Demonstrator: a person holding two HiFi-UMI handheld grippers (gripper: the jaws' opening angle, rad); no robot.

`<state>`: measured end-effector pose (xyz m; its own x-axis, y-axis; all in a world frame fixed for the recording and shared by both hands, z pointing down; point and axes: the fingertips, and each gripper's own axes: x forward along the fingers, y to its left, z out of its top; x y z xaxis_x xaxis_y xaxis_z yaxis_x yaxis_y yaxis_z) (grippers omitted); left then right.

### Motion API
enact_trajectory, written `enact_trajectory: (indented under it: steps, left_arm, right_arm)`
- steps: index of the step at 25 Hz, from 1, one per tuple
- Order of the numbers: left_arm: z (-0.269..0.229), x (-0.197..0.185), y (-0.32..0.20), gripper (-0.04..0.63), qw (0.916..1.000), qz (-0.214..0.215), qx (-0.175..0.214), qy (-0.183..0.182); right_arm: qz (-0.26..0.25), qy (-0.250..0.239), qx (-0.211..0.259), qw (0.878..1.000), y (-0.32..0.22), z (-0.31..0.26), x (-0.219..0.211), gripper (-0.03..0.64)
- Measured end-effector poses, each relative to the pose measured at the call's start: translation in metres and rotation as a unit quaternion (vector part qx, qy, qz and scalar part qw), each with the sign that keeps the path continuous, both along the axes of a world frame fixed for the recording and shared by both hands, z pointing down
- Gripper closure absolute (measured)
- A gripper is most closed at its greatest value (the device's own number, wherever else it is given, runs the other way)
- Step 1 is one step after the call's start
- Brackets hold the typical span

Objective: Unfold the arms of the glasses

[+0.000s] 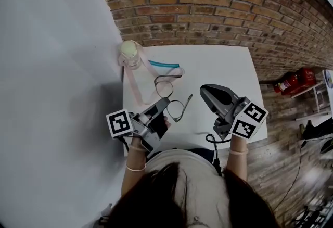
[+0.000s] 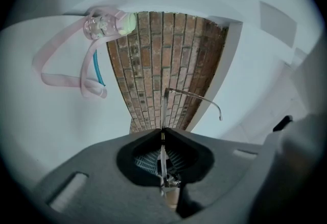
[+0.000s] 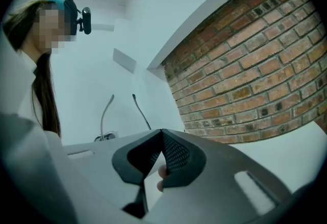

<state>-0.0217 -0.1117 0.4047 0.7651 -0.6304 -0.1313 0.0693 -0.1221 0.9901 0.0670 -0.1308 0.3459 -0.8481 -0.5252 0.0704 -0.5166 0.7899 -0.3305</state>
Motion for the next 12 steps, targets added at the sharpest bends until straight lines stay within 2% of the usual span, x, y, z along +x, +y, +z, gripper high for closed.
enact_trajectory:
  steps: [12]
  left_arm:
    - [-0.011, 0.006, 0.004, 0.572, 1.0, 0.002, 0.006, -0.002]
  right_arm:
    - [0.06, 0.077, -0.005, 0.995, -0.015, 0.029, 0.011, 0.611]
